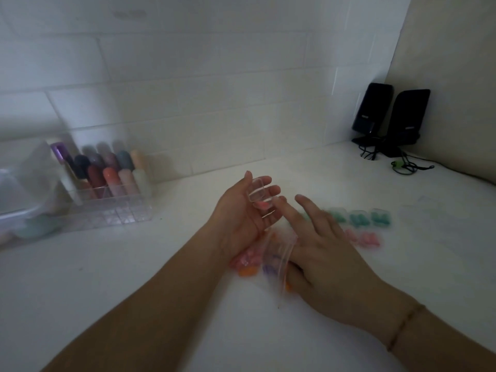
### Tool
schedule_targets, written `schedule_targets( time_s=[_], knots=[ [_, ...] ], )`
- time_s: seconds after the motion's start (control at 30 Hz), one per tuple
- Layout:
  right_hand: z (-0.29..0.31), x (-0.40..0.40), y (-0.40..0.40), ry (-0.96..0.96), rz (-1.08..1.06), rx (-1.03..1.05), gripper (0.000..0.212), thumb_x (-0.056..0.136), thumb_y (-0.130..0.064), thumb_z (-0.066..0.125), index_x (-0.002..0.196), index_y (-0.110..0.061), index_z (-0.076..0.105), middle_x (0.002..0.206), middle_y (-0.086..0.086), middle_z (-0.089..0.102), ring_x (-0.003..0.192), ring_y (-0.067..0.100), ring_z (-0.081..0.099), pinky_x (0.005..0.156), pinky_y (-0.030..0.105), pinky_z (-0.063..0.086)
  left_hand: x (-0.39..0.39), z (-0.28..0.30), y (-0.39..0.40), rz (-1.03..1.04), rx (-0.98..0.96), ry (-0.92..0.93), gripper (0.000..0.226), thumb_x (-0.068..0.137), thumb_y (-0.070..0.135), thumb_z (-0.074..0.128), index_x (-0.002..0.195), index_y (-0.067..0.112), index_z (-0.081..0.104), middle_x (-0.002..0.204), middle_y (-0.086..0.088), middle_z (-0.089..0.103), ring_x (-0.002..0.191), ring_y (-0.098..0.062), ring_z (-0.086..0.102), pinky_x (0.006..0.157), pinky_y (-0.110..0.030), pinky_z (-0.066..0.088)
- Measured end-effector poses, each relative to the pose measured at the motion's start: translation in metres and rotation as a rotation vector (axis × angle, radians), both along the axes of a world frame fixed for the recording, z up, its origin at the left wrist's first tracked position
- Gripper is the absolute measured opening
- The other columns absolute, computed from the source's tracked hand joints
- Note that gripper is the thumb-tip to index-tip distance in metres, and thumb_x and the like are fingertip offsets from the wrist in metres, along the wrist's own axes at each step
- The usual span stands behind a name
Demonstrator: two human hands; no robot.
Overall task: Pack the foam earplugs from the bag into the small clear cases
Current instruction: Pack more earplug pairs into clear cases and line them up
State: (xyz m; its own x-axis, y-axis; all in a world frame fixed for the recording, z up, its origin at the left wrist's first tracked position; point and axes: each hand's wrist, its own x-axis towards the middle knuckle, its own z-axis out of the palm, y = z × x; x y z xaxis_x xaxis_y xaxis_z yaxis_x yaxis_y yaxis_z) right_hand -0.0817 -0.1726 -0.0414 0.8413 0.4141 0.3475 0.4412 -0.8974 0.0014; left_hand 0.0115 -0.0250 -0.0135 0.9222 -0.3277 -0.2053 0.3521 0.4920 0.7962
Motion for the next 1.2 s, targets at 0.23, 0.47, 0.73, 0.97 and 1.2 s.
schedule_targets(
  time_s=[0.23,0.47,0.73,0.97,1.2],
  knots=[
    [-0.009,0.004,0.004,-0.043,0.019,0.065,0.038,0.090,-0.038,0.035,0.119,-0.027,0.058,0.152,0.005,0.034,0.143,0.035,0.025,0.107,0.057,0.034,0.000,0.002,0.000,0.016,-0.077,0.064,0.036,0.102,0.038,0.038,0.101,0.007,0.055,0.082,-0.012,0.061,0.066,-0.024,0.061,0.061,-0.030,0.048],
    [-0.009,0.009,0.006,-0.093,-0.031,0.096,0.041,0.087,-0.044,0.037,0.109,-0.029,0.067,0.140,0.004,0.050,0.133,0.036,0.040,0.098,0.049,0.043,-0.002,0.002,-0.002,-0.027,-0.063,0.037,0.037,0.102,0.039,0.038,0.101,0.007,0.056,0.081,-0.011,0.062,0.069,-0.025,0.061,0.064,-0.033,0.046],
    [-0.006,0.011,0.010,-0.216,-0.134,0.105,0.021,0.065,-0.029,0.080,0.084,-0.028,0.072,0.119,-0.004,0.062,0.103,0.029,0.052,0.067,0.036,0.044,-0.002,0.000,-0.003,-0.018,-0.146,0.009,0.037,0.102,0.038,0.037,0.106,0.005,0.054,0.083,-0.013,0.061,0.070,-0.026,0.060,0.067,-0.037,0.049],
    [-0.008,0.012,0.009,-0.287,-0.113,0.145,0.008,0.064,-0.028,0.068,0.068,-0.022,0.073,0.116,-0.007,0.064,0.100,0.027,0.049,0.069,0.036,0.044,-0.002,-0.002,-0.004,0.009,-0.310,-0.049,0.032,0.098,0.036,0.042,0.106,0.008,0.055,0.086,-0.012,0.060,0.070,-0.025,0.059,0.072,-0.038,0.045],
    [-0.004,0.015,-0.003,-0.112,-0.118,0.116,0.015,0.071,-0.039,0.062,0.078,-0.036,0.074,0.139,-0.009,0.047,0.125,0.026,0.037,0.086,0.038,0.041,-0.002,-0.001,-0.001,0.000,-0.321,-0.062,0.031,0.098,0.036,0.042,0.103,0.009,0.057,0.086,-0.011,0.059,0.064,-0.023,0.060,0.071,-0.036,0.045]
  ],
)
